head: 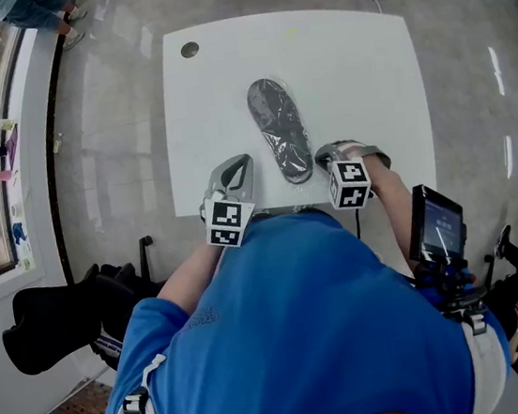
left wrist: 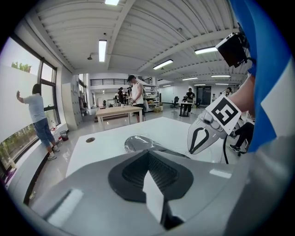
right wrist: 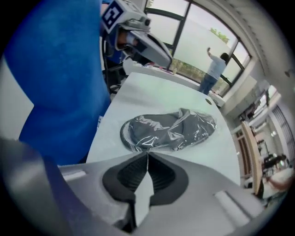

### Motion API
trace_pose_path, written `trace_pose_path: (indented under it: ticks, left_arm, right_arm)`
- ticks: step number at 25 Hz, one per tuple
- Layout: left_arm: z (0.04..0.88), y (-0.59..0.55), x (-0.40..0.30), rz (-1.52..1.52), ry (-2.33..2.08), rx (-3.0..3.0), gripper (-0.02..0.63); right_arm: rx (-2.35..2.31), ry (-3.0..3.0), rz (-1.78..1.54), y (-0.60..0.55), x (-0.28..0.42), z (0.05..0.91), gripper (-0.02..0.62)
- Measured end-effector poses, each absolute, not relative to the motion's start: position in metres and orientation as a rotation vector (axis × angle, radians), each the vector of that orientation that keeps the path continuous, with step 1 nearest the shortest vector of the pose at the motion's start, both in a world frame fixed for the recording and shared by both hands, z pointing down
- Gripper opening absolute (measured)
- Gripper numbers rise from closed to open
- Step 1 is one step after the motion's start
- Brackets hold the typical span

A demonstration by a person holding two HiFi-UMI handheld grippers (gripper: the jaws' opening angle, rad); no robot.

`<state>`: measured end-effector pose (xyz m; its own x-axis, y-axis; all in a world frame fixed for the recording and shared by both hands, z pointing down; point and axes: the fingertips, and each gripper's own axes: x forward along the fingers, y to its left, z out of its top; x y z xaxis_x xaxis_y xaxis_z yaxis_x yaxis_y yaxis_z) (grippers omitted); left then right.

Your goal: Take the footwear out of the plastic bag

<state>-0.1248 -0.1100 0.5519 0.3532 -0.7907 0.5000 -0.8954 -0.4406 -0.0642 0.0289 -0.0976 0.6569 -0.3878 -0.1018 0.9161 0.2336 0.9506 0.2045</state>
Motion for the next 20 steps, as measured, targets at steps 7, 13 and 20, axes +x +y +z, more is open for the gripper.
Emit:
trace_pose_path:
  ticks: [7,13,20]
  left_arm:
    - [0.564,-0.105,-0.116,0.736,-1.465,2.408,0.006]
    - [0.575,-0.112,-0.113,0.823,-1.418,2.437,0.006]
    - [0.581,-0.125,-0.111,0.910,-1.401,2.463,0.006]
  right_arm:
    - [-0.121,-1.888,-0.391,-0.104,0.053,0.663,0.008]
    - [0.154,-1.866,-0.369,-0.155,0.076,0.664,0.008]
    - [0.419,-1.849,-0.354,-0.198,0.092,0.660,0.009]
